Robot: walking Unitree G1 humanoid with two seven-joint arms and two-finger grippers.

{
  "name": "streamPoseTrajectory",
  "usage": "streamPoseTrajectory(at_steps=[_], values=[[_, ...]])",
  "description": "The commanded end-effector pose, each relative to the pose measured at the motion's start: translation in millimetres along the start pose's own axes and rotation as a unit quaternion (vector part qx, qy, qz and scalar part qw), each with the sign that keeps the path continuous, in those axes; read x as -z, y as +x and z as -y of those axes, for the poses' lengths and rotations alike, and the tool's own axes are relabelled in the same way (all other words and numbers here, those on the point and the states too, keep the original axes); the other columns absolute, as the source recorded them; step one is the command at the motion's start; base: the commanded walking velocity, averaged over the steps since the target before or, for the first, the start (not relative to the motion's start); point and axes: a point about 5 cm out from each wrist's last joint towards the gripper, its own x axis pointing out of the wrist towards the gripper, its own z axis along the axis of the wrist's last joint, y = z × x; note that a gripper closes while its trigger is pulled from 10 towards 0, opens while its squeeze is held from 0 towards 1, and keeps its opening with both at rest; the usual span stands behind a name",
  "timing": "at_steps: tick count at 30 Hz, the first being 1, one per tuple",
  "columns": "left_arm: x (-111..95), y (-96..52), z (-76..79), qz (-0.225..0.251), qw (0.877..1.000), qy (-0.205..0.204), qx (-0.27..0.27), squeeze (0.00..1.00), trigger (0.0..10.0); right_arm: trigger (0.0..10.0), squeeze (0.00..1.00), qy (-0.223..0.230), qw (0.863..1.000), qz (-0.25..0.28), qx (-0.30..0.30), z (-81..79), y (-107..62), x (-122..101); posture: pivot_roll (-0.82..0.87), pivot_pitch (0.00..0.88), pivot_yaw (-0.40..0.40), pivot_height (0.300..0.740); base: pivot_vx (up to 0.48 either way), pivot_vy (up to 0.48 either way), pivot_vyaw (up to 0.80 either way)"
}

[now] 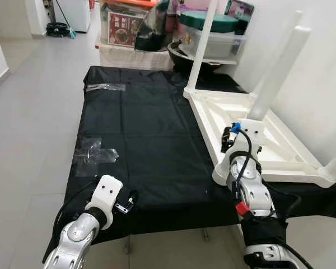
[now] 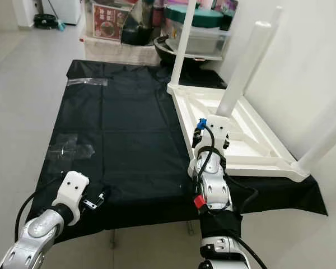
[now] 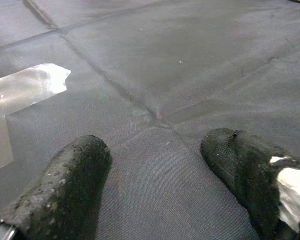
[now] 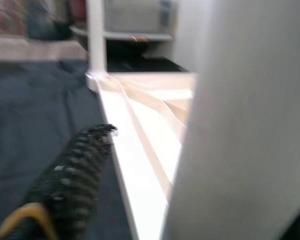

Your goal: Building children table

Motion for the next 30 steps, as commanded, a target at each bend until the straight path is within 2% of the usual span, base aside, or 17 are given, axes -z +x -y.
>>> streamPoseTrajectory(at_steps=[1,4,9,14,17,21,22,25,26,30], values=[[9,-1.9,3.2,-0.024,1.0,-0.007,0.0,0.0,10.0,10.0,1.0,0.006,0.999,0.027,-0.016,0.5,-1.6,-8,0.05,0.0,-0.158,0.74,0.0,0.0,0.0],[8,-2.4,1.5,-0.02,1.0,-0.012,-0.007,0.0,10.0,10.0,1.0,0.006,0.998,0.042,-0.037,0.4,-5.6,-11,0.05,0.0,-0.156,0.74,0.0,0.0,0.0],[5,-3.5,0.5,-0.014,1.0,-0.018,-0.015,0.0,10.0,10.0,1.0,-0.018,0.999,0.028,-0.042,11.7,-13.8,-1,0.04,0.0,-0.147,0.74,0.0,0.0,0.0],[-1,-3.9,-0.3,0.002,0.999,-0.028,-0.036,0.0,10.0,10.0,1.0,-0.041,0.999,0.023,-0.017,30.8,-29.1,10,0.03,0.0,-0.132,0.74,0.0,0.0,0.0],[-5,-4.8,-1.3,0.01,0.998,-0.032,-0.048,0.0,10.0,10.0,1.0,-0.045,0.998,0.027,-0.017,35.3,-36.5,11,0.02,0.0,-0.127,0.74,0.0,0.0,0.0],[-11,-10.7,-3.7,0.023,0.997,-0.032,-0.064,0.0,10.0,10.0,1.0,-0.072,0.997,0.016,-0.036,37.6,-48.5,16,0.02,0.0,-0.127,0.74,0.0,0.0,0.0],[-14,-14.6,-4.7,0.032,0.996,-0.032,-0.072,0.0,10.0,10.0,0.0,-0.085,0.995,-0.007,-0.044,38.3,-51.5,23,0.02,0.0,-0.128,0.74,0.0,0.0,0.0],[-17,-17.2,-5.3,0.037,0.996,-0.033,-0.077,0.0,10.0,10.0,0.0,-0.103,0.993,-0.038,-0.043,40.8,-53.4,31,0.02,0.0,-0.128,0.74,0.0,0.0,0.0],[-21,-23.0,-5.5,0.046,0.994,-0.035,-0.094,0.0,10.0,10.0,0.0,-0.129,0.988,-0.082,-0.034,45.9,-55.5,43,0.02,0.0,-0.13,0.74,0.0,0.0,0.0],[-22,-26.6,-3.6,0.049,0.992,-0.041,-0.105,0.0,10.0,10.0,0.0,-0.133,0.985,-0.103,-0.03,47.4,-56.0,47,0.02,0.0,-0.131,0.74,0.0,0.0,0.0]])
